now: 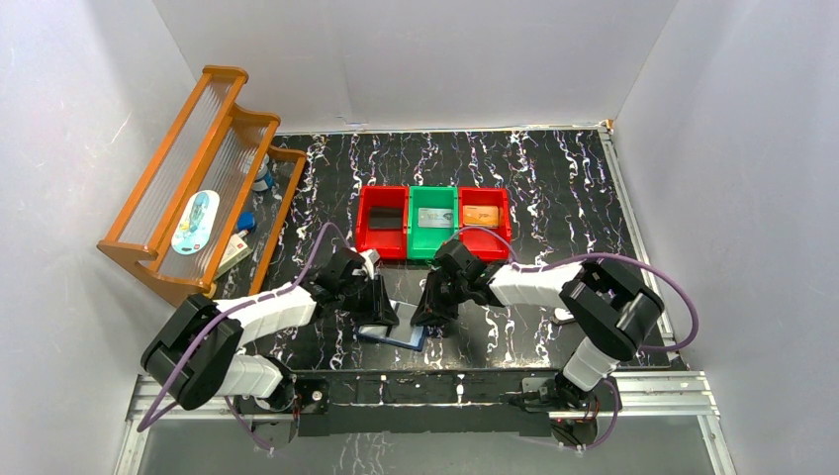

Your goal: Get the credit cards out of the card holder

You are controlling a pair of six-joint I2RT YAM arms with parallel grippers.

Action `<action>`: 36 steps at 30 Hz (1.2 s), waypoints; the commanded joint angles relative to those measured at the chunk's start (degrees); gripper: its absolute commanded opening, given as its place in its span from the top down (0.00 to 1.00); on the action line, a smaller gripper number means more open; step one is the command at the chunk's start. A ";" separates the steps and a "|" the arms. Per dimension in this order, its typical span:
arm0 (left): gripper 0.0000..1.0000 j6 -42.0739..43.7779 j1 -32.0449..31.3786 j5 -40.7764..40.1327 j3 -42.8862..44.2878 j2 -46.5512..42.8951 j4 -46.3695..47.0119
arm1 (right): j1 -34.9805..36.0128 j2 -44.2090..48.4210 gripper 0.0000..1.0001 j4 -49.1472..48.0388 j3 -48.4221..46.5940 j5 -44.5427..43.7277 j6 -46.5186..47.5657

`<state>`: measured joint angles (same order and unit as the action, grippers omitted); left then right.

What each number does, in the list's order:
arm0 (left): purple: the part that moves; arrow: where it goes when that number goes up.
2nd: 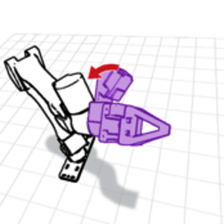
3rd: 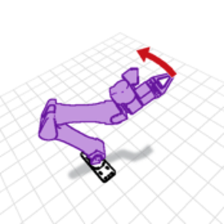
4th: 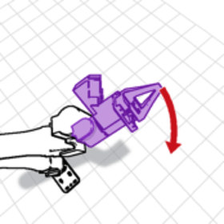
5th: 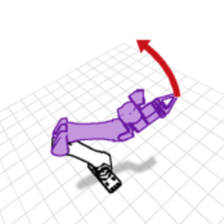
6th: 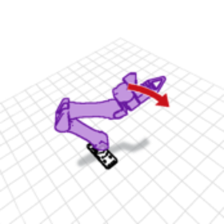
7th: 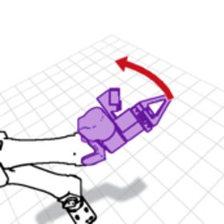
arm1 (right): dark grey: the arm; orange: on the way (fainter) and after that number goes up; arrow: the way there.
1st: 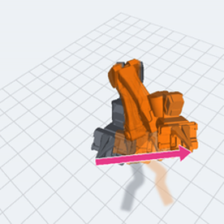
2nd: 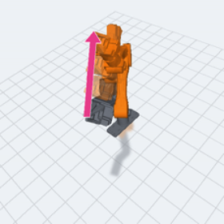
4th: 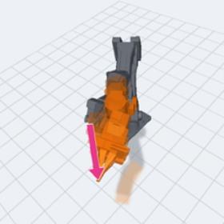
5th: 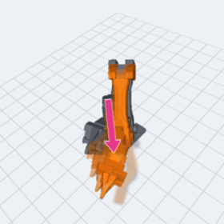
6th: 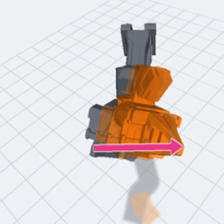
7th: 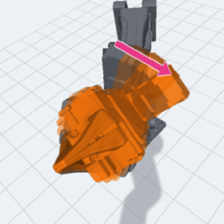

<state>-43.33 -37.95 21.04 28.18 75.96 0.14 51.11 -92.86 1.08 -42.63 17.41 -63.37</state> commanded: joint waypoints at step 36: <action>1.00 -9.11 2.01 4.77 -10.34 -8.90 8.91 | 0.37 -0.85 0.63 1.20 -4.86 -0.73 2.91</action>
<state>-52.18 -35.75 26.11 18.44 68.03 9.41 51.05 -92.29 2.61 -45.54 16.69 -59.96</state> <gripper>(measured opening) 0.007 0.379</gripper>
